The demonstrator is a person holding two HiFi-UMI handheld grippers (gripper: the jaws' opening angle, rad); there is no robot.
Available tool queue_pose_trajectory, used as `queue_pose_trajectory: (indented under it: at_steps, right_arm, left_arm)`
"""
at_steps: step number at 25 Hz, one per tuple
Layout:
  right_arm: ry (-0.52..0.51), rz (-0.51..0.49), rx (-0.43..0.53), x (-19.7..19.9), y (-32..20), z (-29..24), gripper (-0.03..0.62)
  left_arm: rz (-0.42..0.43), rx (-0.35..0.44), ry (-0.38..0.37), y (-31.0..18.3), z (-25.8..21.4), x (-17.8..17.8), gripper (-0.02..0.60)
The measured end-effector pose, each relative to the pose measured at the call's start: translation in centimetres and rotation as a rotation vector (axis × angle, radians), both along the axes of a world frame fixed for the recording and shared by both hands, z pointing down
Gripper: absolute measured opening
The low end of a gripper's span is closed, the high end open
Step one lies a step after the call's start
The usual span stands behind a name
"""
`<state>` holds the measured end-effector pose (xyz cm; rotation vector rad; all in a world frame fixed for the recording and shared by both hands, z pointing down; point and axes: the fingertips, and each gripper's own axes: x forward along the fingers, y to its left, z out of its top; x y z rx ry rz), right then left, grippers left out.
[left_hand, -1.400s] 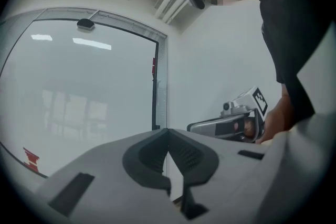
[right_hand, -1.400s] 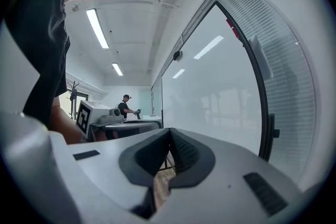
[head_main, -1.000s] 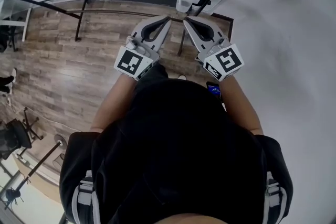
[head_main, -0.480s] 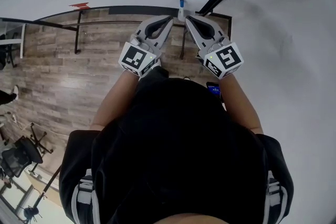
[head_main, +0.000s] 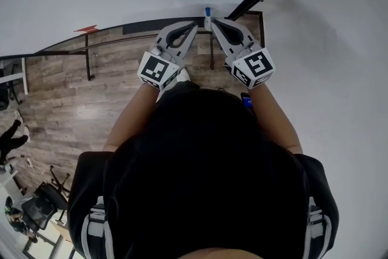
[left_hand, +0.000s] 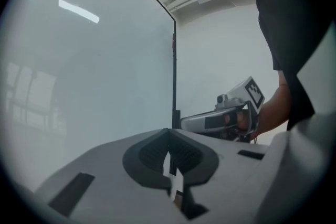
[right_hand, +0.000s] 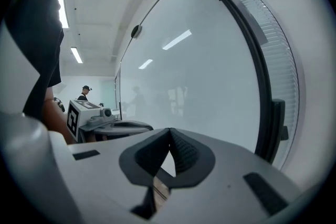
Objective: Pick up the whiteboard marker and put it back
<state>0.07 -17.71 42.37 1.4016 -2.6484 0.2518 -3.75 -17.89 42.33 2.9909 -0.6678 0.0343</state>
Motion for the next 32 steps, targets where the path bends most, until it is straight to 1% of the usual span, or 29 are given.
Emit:
queue_pose_trajectory:
  at_steps: [6, 9, 12, 18, 22, 26, 32]
  right_arm:
    - [0.036, 0.131, -0.091, 1.0, -1.8, 3.2, -0.005]
    - [0.048, 0.159, -0.124, 1.2, -2.3, 4.4, -0.002]
    - [0.070, 0.170, -0.167, 1.4, -3.0, 5.8, 0.004]
    - [0.092, 0.186, -0.249, 2.6, -4.6, 9.4, 0.013]
    - [0.107, 0.181, -0.318, 2.7, -4.8, 12.0, 0.028]
    - [0.119, 0.174, -0.346, 3.0, -5.6, 13.9, 0.056]
    - [0.124, 0.168, -0.387, 3.6, -6.6, 15.8, 0.084]
  left_arm:
    - [0.092, -0.008, -0.013, -1.3, 1.7, -0.4, 0.003]
    - [0.118, -0.022, -0.014, -1.9, 2.6, -0.3, 0.003]
    - [0.129, -0.006, 0.001, -2.4, 2.6, 0.0, 0.003]
    - [0.123, -0.012, 0.008, -3.2, 3.8, 0.8, 0.003]
    - [0.115, -0.032, 0.005, -3.2, 4.3, 0.9, 0.003]
    - [0.100, -0.044, -0.022, -3.5, 5.2, 1.3, 0.003]
    - [0.078, -0.043, -0.006, -4.2, 5.5, 1.8, 0.003]
